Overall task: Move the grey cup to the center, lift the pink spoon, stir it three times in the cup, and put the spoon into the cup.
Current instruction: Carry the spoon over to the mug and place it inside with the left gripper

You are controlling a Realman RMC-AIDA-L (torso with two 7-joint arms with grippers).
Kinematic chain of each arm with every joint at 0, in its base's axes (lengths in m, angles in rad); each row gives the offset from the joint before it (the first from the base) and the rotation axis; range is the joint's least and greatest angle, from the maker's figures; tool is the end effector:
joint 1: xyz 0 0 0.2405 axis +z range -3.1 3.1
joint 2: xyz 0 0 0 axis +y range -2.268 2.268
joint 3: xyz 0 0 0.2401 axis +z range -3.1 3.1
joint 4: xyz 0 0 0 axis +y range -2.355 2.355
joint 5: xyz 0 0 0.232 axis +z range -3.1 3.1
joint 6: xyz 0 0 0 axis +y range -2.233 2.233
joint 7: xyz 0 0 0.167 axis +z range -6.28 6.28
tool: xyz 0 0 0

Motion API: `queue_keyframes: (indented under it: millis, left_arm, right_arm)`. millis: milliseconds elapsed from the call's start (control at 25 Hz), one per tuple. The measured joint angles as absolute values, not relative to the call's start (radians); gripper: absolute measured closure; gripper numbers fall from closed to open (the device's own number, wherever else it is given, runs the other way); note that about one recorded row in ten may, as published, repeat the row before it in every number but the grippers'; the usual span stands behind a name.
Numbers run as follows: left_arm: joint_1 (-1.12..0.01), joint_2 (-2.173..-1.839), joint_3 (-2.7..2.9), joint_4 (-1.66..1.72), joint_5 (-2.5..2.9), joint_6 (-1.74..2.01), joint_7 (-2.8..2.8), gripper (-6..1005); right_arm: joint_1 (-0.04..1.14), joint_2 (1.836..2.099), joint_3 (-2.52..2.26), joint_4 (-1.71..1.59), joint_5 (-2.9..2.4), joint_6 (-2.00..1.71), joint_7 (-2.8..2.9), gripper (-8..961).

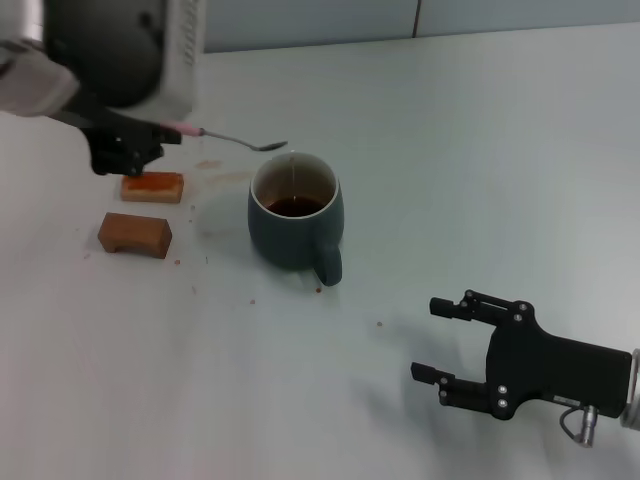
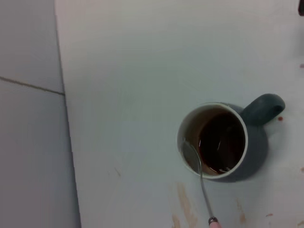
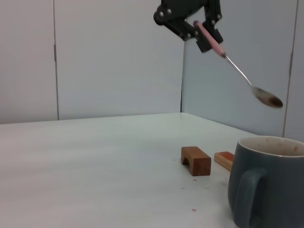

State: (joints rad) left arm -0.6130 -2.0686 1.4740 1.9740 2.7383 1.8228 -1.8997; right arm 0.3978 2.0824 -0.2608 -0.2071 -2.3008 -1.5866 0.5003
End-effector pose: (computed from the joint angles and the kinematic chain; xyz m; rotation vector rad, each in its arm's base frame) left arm -0.0641 0.3367 0.0605 -2.5542 0.5258 0.7648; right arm 0.3100 0.2434 -0.0782 -2.6455 0.1845 0.7665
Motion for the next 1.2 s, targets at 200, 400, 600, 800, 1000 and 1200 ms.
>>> queue_keyframes:
  millis: [200,400,600,800,1000,1200]
  left_arm:
    - [-0.628,-2.070,1.599,1.973,2.812,1.800,-1.930,820]
    - [-0.647,-2.071,1.764,1.953,2.884,1.773,-1.973,816]
    - [-0.662,-2.071,1.816,1.929,2.890,1.756,-1.988,812]
    - [-0.670,-2.069,1.821,1.884,2.891,1.729,-1.989,808]
    - [-0.699,-2.068,1.823,1.823,2.892,1.706,-1.980,804]
    - [-0.717,-2.068,1.824,1.761,2.893,1.677,-1.976,800]
  right_arm:
    - [0.397,2.083,-0.261,-0.207,-2.301,-1.586,0.500,221]
    - [0.397,2.083,-0.261,-0.207,-2.301,-1.585,0.499,220]
    - [0.397,2.082,-0.261,-0.207,-2.301,-1.584,0.499,223]
    - [0.394,2.082,-0.261,-0.207,-2.301,-1.584,0.498,223]
    - [0.391,2.082,-0.261,-0.207,-2.301,-1.584,0.499,223]
    - [0.387,2.082,-0.261,-0.206,-2.293,-1.583,0.499,223]
